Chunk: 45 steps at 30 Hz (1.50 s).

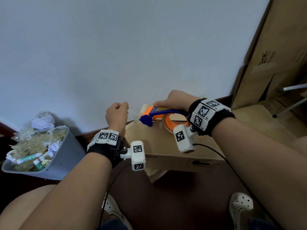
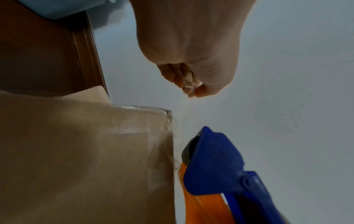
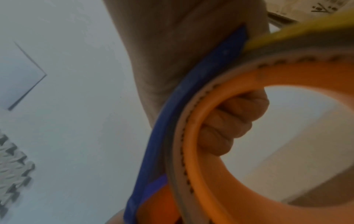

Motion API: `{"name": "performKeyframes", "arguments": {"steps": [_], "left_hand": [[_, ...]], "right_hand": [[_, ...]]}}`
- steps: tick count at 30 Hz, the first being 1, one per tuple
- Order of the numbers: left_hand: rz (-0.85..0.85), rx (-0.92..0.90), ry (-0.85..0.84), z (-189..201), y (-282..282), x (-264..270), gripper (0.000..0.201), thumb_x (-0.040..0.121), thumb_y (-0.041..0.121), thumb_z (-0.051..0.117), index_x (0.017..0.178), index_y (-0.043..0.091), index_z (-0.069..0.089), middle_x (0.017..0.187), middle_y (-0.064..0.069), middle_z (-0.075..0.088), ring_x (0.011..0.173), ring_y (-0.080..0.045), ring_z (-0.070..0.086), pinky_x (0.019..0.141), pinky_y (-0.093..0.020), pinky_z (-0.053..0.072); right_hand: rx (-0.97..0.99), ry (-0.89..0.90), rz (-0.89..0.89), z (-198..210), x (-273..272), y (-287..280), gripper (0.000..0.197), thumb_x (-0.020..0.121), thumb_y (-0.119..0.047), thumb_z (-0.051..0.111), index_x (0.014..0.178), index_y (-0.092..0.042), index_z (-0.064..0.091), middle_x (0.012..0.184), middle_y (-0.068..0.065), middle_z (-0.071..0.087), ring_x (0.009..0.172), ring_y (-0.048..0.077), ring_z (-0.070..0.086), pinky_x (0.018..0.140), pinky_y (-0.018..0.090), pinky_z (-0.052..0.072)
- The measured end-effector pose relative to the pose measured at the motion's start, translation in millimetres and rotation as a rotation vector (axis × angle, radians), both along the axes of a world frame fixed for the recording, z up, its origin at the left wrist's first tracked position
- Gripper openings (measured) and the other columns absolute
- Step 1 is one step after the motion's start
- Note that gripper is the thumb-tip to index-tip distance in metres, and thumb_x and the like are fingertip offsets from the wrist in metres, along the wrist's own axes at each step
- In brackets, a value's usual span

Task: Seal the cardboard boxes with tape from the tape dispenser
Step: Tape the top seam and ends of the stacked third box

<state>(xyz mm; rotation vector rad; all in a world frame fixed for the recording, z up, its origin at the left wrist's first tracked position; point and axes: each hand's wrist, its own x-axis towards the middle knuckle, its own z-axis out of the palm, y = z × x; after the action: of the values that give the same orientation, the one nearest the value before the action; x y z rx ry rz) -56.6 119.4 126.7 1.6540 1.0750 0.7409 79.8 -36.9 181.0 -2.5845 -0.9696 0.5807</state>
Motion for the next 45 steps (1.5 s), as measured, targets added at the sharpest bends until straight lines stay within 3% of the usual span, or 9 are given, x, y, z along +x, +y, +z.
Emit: {"name": "performKeyframes", "arguments": {"steps": [7,12,15,24,29,33,37,40,45], "left_hand": [[-0.136,-0.166,0.033,-9,6,1,0.005,0.086,0.018,0.054,0.089,0.015,0.056,0.089,-0.001,0.059,0.080,-0.015,0.054,0.074,-0.030,0.047],[-0.266,-0.336,0.108,-12,5,-3,0.042,0.076,-0.004,0.054,0.112,0.016,0.046,0.103,-0.002,0.050,0.087,-0.019,0.059,0.082,-0.035,0.054],[-0.307,-0.374,0.097,-10,1,-5,0.057,0.076,-0.011,0.061,0.120,0.018,0.039,0.107,0.003,0.044,0.089,-0.017,0.060,0.066,-0.027,0.052],[-0.363,-0.258,0.143,-26,0,-9,0.082,0.071,-0.020,0.067,0.131,0.025,0.034,0.130,0.007,0.035,0.108,-0.024,0.055,0.069,-0.034,0.056],[-0.414,-0.171,0.276,-39,-5,-13,0.090,0.066,-0.015,0.073,0.133,0.028,0.032,0.130,0.008,0.034,0.118,-0.024,0.046,0.087,-0.048,0.055],[-0.416,-0.190,0.235,-35,5,-10,0.068,0.074,-0.013,0.063,0.129,0.020,0.041,0.126,0.003,0.046,0.113,-0.023,0.051,0.097,-0.043,0.049],[-0.193,-0.241,0.037,-14,21,-13,0.028,0.087,-0.001,0.050,0.112,0.010,0.057,0.104,-0.006,0.060,0.081,-0.013,0.055,0.077,-0.028,0.048],[-0.140,-0.259,-0.017,0,29,-14,0.014,0.089,0.015,0.054,0.100,0.010,0.061,0.092,-0.005,0.062,0.082,-0.016,0.058,0.085,-0.031,0.051],[-0.101,-0.044,0.019,7,38,-13,0.009,0.089,0.022,0.057,0.087,0.014,0.062,0.083,-0.001,0.064,0.079,-0.017,0.058,0.085,-0.037,0.053]], "right_hand": [[0.084,-0.013,-0.062,-8,-4,-2,0.054,0.084,-0.062,0.056,0.061,-0.014,0.046,0.062,0.002,0.050,0.063,0.018,0.050,0.054,0.028,0.035],[0.066,-0.032,-0.088,-14,-6,2,0.053,0.083,-0.064,0.055,0.064,-0.016,0.047,0.065,0.002,0.051,0.070,0.022,0.053,0.065,0.030,0.038],[0.062,-0.040,-0.076,-10,-6,5,0.053,0.084,-0.064,0.055,0.064,-0.016,0.047,0.064,0.001,0.052,0.062,0.017,0.050,0.063,0.030,0.038],[0.059,-0.139,-0.083,-9,-14,7,0.051,0.082,-0.066,0.055,0.065,-0.019,0.045,0.068,-0.002,0.050,0.078,0.024,0.056,0.065,0.030,0.039],[0.203,-0.223,-0.090,22,-12,14,0.054,0.078,-0.071,0.054,0.062,-0.021,0.043,0.070,-0.001,0.050,0.075,0.024,0.054,0.064,0.030,0.037],[0.219,-0.232,-0.094,22,-9,15,0.055,0.078,-0.072,0.053,0.061,-0.021,0.043,0.066,-0.003,0.048,0.075,0.024,0.056,0.064,0.031,0.040],[0.199,-0.187,-0.107,4,-4,7,0.057,0.078,-0.073,0.053,0.061,-0.019,0.048,0.065,-0.001,0.052,0.072,0.023,0.057,0.062,0.030,0.039],[0.219,-0.151,-0.081,-9,-1,4,0.062,0.080,-0.073,0.052,0.060,-0.015,0.056,0.059,0.000,0.053,0.065,0.021,0.056,0.058,0.028,0.039],[0.234,-0.098,-0.031,-34,2,8,0.066,0.083,-0.073,0.048,0.063,-0.011,0.063,0.056,0.003,0.054,0.061,0.022,0.057,0.057,0.031,0.041]]}}
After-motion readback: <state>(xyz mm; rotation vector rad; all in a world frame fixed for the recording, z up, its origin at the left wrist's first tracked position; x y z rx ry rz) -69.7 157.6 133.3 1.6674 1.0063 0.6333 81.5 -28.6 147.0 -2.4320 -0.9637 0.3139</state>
